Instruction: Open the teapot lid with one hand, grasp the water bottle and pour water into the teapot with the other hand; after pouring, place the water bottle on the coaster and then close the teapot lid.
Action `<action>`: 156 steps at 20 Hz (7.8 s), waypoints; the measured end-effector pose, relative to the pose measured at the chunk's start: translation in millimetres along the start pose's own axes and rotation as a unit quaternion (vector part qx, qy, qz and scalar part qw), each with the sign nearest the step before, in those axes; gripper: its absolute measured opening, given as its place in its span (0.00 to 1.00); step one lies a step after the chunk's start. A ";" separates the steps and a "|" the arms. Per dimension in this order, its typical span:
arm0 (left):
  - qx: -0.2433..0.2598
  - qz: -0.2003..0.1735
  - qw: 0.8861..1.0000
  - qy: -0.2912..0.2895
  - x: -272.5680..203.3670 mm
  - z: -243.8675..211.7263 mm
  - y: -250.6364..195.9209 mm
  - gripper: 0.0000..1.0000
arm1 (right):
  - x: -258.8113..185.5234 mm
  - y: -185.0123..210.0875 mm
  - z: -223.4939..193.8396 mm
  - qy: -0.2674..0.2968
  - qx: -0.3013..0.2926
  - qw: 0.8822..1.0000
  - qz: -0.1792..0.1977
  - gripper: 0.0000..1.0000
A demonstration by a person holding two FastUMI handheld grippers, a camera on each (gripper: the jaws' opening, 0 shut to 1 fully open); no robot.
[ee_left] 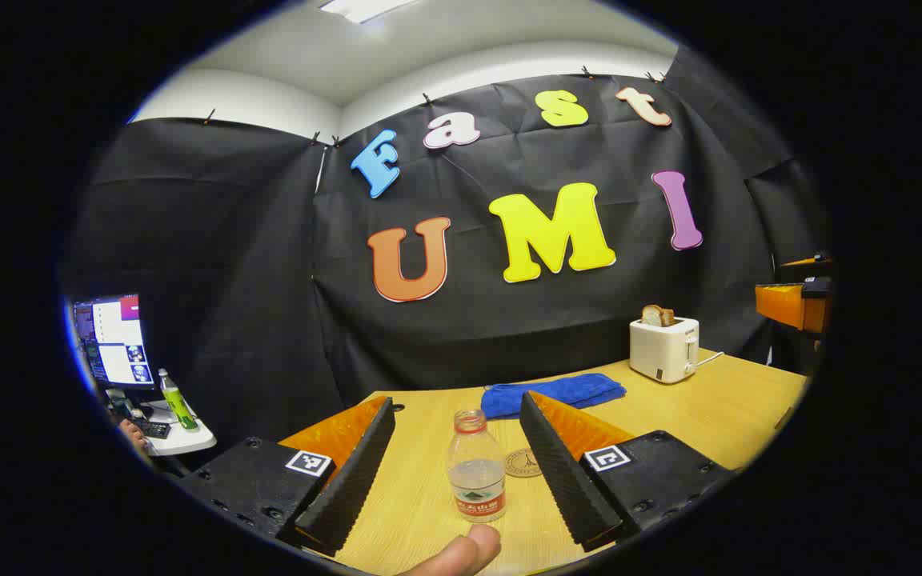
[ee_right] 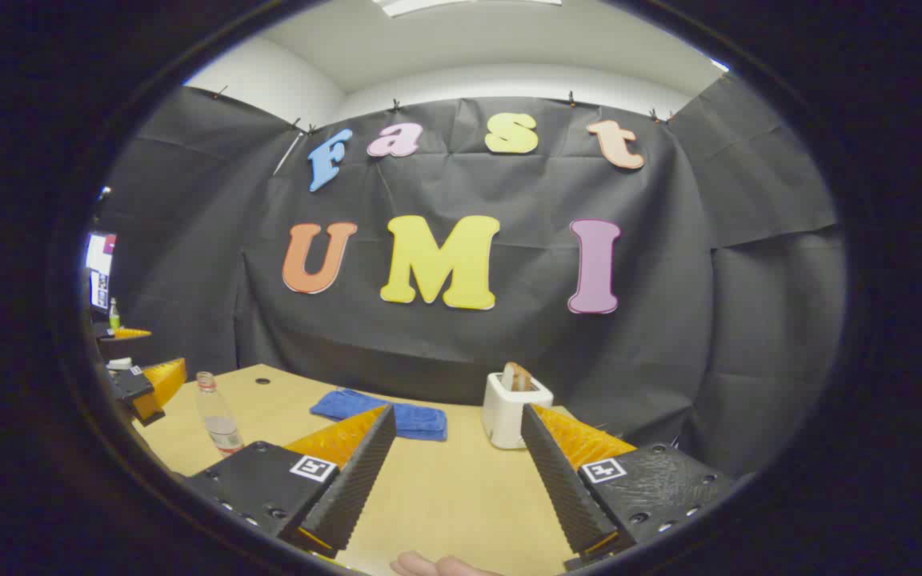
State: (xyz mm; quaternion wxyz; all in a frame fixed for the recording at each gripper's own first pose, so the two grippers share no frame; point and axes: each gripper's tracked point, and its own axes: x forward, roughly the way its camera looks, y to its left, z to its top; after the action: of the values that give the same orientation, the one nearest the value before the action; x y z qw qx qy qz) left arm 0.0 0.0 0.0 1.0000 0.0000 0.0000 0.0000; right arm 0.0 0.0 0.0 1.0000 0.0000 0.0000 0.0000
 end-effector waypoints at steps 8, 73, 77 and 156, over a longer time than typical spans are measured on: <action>-0.029 0.000 0.999 0.014 11.2 -20.4 33.9 0.99 | 8.2 0.0 -48.6 0.022 -0.004 1.000 -0.006 0.95; -0.064 -0.069 0.995 0.034 33.6 -47.2 19.2 0.99 | 101.7 176.0 -196.9 0.132 0.007 0.983 0.129 0.43; -0.064 -0.074 0.994 0.043 35.9 -53.3 14.8 0.99 | 102.3 179.2 -197.2 0.124 0.008 0.983 0.133 0.29; 0.476 -0.037 0.872 0.110 67.7 -121.4 -33.4 0.78 | 53.9 -8.5 -73.7 0.022 0.017 0.999 0.016 0.05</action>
State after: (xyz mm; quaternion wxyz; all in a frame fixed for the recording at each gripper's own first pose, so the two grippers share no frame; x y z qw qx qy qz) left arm 67.7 -33.4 -121.4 0.8716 0.4761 0.1102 -0.0374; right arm 53.9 -8.5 -73.7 0.9995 0.0167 0.0216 0.0163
